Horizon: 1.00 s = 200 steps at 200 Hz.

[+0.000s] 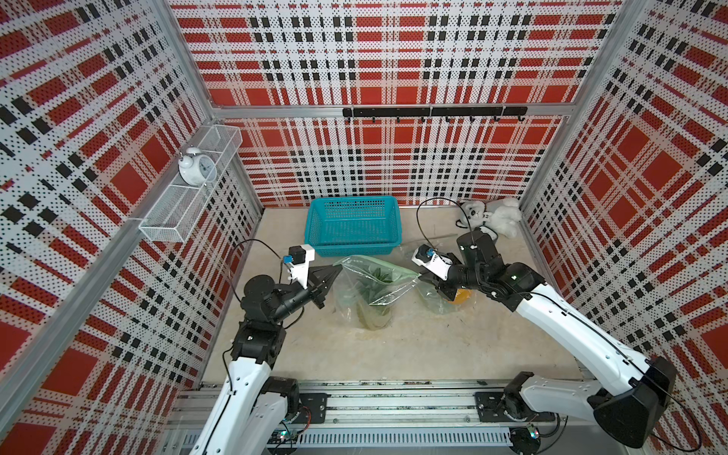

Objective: Open the zip-top bag and take out the pineapple
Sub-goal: Unzip the zipper on the zipper food storage bag.

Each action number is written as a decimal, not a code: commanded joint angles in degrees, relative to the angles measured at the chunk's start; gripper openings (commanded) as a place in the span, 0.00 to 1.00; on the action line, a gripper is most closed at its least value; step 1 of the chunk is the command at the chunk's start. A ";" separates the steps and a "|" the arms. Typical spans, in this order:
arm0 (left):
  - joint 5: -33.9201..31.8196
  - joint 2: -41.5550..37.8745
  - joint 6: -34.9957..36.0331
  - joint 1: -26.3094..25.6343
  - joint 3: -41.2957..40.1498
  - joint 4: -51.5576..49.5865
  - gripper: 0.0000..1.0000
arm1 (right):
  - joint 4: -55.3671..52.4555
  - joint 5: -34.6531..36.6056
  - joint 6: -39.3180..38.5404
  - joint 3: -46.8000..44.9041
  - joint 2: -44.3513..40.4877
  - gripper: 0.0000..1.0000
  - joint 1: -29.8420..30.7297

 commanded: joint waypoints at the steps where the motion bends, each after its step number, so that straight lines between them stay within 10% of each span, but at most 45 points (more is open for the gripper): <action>1: -2.41 0.93 -0.03 -2.49 -0.47 2.16 0.00 | 1.23 -3.21 -0.71 2.32 0.85 0.02 1.14; 200: -24.36 -2.84 -12.07 -15.88 -22.01 18.20 0.00 | 4.62 2.57 3.69 1.42 8.20 0.05 3.92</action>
